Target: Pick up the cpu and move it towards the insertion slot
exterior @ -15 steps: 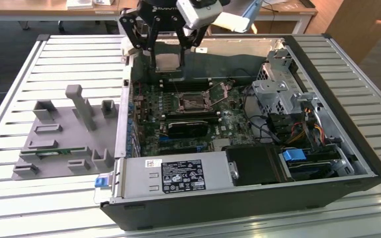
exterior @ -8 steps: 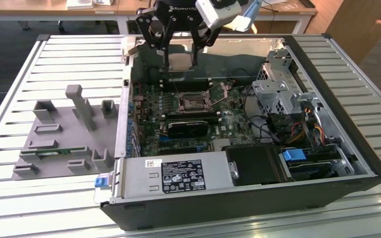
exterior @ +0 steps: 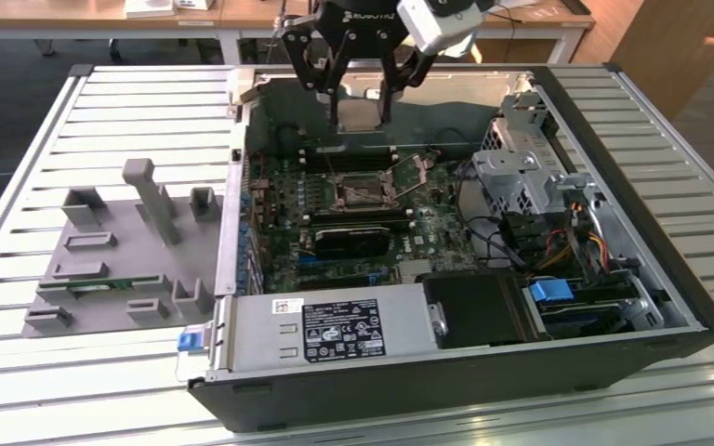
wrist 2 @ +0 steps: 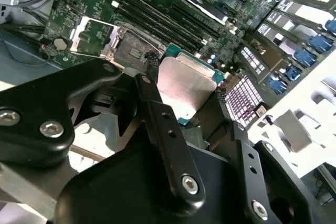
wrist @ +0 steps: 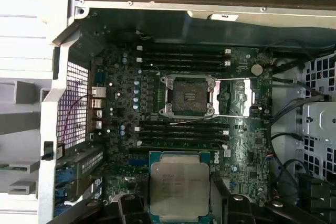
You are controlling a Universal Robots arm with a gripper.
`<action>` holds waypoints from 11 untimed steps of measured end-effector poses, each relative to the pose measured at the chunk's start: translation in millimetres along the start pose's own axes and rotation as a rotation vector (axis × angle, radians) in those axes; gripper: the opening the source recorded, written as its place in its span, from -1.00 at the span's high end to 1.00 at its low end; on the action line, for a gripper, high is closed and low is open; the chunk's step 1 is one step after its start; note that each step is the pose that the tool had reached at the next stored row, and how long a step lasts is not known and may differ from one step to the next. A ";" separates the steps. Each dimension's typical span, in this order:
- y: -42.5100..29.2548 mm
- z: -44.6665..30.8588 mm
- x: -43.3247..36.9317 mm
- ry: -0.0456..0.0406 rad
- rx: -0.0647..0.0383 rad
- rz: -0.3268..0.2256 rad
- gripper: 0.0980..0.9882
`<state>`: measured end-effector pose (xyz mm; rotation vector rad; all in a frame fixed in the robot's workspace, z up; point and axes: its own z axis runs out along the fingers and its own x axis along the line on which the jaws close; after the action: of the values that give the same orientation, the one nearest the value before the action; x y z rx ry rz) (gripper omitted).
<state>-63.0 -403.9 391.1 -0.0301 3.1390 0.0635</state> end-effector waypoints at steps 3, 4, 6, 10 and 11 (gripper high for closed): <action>1.5 0.8 -8.8 0.0004 0.000 0.000 0.00; 2.4 1.1 -11.5 0.0006 0.000 0.000 0.00; 4.7 1.8 -16.4 0.0010 0.000 0.000 0.00; 11.6 3.6 -23.8 0.0012 0.000 0.000 0.00; 13.4 4.0 -25.3 0.0013 0.000 0.000 0.00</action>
<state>-38.0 -389.8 387.6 -0.0300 3.1403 0.0637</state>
